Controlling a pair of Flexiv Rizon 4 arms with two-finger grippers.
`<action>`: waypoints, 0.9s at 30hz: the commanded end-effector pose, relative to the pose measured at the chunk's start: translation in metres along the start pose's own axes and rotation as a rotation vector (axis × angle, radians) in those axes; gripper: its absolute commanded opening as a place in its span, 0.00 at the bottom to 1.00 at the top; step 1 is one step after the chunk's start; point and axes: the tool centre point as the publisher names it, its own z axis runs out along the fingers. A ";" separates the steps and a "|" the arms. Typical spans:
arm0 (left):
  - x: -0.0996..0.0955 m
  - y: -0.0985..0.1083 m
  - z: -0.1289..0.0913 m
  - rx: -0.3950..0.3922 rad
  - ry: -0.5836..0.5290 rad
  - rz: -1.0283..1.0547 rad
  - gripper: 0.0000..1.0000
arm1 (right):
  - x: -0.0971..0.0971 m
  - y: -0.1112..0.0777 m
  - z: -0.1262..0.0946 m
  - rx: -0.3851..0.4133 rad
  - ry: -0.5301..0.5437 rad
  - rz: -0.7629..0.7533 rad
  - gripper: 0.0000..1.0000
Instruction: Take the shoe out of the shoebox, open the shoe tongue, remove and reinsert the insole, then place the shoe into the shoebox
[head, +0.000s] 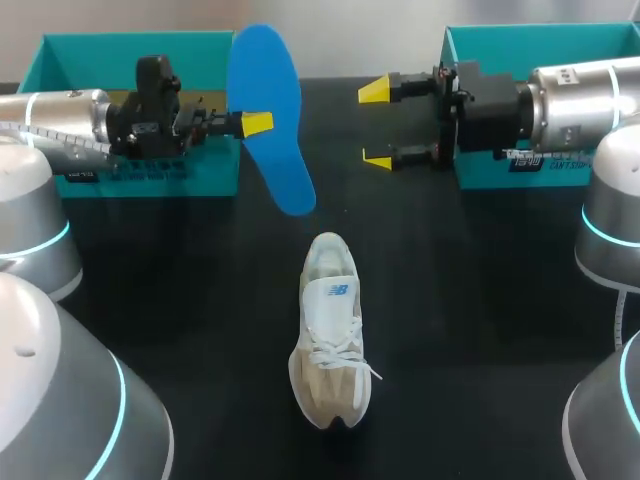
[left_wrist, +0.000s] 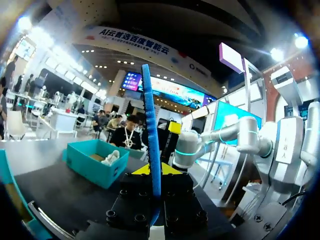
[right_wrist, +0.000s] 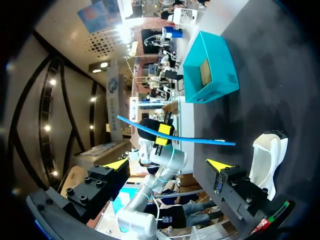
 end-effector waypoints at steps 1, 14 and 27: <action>-0.009 0.002 -0.005 0.105 0.046 0.068 0.00 | 0.000 0.000 0.003 -0.001 -0.003 0.001 1.00; 0.011 -0.003 0.003 0.031 0.133 0.474 0.00 | 0.000 0.000 0.003 -0.001 -0.003 0.001 1.00; 0.026 0.002 0.006 -0.247 0.021 1.020 0.00 | 0.000 0.000 0.003 -0.001 -0.003 0.001 1.00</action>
